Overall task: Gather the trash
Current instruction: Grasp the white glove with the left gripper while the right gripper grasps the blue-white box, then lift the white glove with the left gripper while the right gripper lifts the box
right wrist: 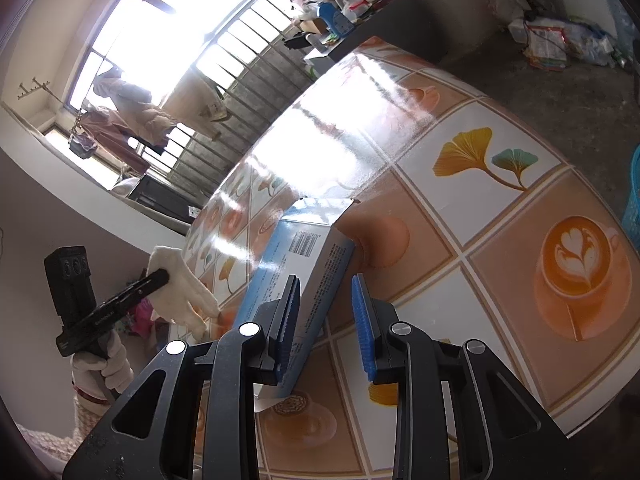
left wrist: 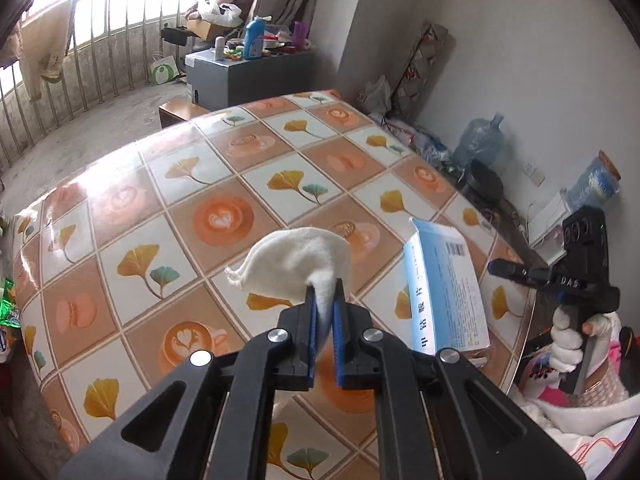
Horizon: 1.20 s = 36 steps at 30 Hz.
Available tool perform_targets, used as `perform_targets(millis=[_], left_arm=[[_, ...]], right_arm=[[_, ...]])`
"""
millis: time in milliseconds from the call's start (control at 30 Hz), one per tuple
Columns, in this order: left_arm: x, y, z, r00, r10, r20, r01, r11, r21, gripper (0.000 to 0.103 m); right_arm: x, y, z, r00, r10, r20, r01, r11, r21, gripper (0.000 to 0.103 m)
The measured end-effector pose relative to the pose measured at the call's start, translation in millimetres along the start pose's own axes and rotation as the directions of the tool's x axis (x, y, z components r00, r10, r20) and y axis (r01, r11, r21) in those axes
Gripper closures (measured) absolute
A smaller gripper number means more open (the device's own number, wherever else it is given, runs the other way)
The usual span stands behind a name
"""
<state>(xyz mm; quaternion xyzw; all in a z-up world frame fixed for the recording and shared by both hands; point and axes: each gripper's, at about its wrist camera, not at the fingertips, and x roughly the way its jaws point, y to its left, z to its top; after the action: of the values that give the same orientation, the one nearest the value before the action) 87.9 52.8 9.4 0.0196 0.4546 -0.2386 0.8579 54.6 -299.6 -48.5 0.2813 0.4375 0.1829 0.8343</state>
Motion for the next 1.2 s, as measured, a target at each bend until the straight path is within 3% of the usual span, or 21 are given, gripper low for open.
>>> perform_targets(millis=[133,267,567,700,833,1000,1200], left_arm=[[47,-36,-10,0.996,-0.029,-0.083,0.035,0.997,0.068,0.097],[70,-66,-12,0.989,-0.081,-0.121,0.093,0.991,0.101,0.097],[76,-93,-9,0.966,-0.221,-0.135,0.23,0.972,0.054,0.097],[72,-92,-10,0.962,-0.245,-0.123,0.25,0.968,0.021,0.097],[58,-77,-4,0.971,-0.224,-0.078,0.224,0.974,-0.007,0.097],[38,-51,3,0.99,-0.142,-0.008,0.142,0.989,-0.044,0.097],[35,-32,-1,1.0,-0.026,0.016,0.028,0.996,-0.081,0.097]], right_arm=[[-3,-1,3,1.0,-0.005,0.005,0.005,1.0,-0.003,0.076],[-7,-5,3,1.0,-0.011,0.015,0.011,1.0,0.004,0.076],[-9,-12,2,0.999,-0.019,0.026,0.018,0.999,0.028,0.075],[-13,-11,3,0.999,-0.024,0.04,0.023,0.999,0.036,0.075],[-20,-10,3,0.997,-0.039,0.059,0.037,0.999,0.036,0.072],[-28,4,0,0.991,-0.116,0.073,0.116,0.993,0.002,0.042],[-15,27,-14,0.97,-0.235,0.052,0.239,0.967,-0.085,0.025]])
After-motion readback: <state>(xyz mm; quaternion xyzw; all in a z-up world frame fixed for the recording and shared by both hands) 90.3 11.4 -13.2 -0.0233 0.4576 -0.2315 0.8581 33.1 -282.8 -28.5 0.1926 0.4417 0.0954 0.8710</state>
